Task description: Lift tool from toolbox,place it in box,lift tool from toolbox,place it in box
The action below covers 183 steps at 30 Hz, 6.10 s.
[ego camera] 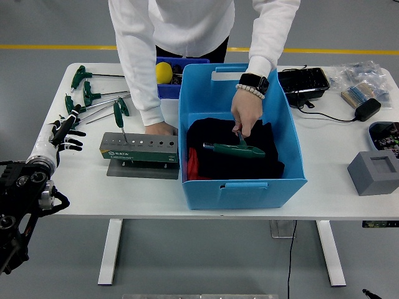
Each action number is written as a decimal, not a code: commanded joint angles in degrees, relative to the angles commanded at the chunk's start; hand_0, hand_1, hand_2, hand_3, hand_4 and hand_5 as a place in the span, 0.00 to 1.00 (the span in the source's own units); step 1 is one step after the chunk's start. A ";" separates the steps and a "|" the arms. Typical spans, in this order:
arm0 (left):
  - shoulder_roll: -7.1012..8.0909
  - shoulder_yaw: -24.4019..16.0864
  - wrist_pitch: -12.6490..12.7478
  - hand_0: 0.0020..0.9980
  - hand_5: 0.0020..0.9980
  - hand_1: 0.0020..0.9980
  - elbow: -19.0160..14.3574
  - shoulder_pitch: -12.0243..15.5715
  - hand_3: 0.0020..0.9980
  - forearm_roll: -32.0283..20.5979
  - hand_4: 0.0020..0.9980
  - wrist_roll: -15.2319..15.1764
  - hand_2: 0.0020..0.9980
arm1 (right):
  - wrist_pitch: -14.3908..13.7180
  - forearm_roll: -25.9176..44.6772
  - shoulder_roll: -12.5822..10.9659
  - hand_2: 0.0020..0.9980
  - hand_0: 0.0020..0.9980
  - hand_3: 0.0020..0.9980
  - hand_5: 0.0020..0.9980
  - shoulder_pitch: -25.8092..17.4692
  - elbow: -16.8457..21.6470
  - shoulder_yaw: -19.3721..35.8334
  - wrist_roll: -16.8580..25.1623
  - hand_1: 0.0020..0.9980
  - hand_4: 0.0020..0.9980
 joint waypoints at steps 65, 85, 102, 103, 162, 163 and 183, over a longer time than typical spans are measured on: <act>4.48 15.52 -2.30 0.26 1.00 0.32 -13.65 -13.74 0.60 -44.55 0.86 -1.04 0.51 | -0.03 1.26 -0.61 0.67 0.62 0.57 0.69 0.68 -0.03 -0.60 0.25 0.60 0.83; -1.61 39.81 -6.80 0.26 1.00 0.32 -4.93 -33.04 0.60 -44.43 0.86 -1.29 0.51 | -0.04 -0.39 -1.07 0.67 0.62 0.57 0.69 0.90 0.23 0.11 -0.25 0.60 0.83; -4.24 50.05 -18.83 0.28 1.00 0.36 5.69 -39.33 0.76 -12.68 0.87 2.27 0.58 | -0.08 -0.07 -1.40 0.67 0.62 0.57 0.68 1.54 0.21 -0.11 0.00 0.60 0.83; -4.26 50.31 -19.25 0.28 1.00 0.36 5.80 -39.30 0.76 -10.45 0.87 2.47 0.58 | -0.09 -0.05 -1.41 0.67 0.62 0.57 0.68 1.54 0.21 -0.10 0.01 0.60 0.83; 0.40 -6.43 -9.54 0.52 0.92 0.58 -13.38 8.67 0.68 -18.81 0.88 -28.02 0.65 | -0.15 -1.53 0.12 0.67 0.62 0.56 0.68 -0.24 -0.26 2.12 0.10 0.60 0.82; -0.83 -8.03 -10.22 0.52 0.92 0.58 -13.74 9.59 0.68 -16.32 0.88 -26.76 0.65 | -0.11 -1.30 0.16 0.67 0.62 0.56 0.68 -0.34 -0.26 1.79 0.10 0.60 0.82; -5.43 -11.66 -16.56 0.56 0.89 0.60 -14.22 13.17 0.70 0.89 0.88 -19.57 0.70 | -0.12 0.29 0.16 0.67 0.62 0.56 0.68 -0.50 -0.18 0.35 0.31 0.60 0.82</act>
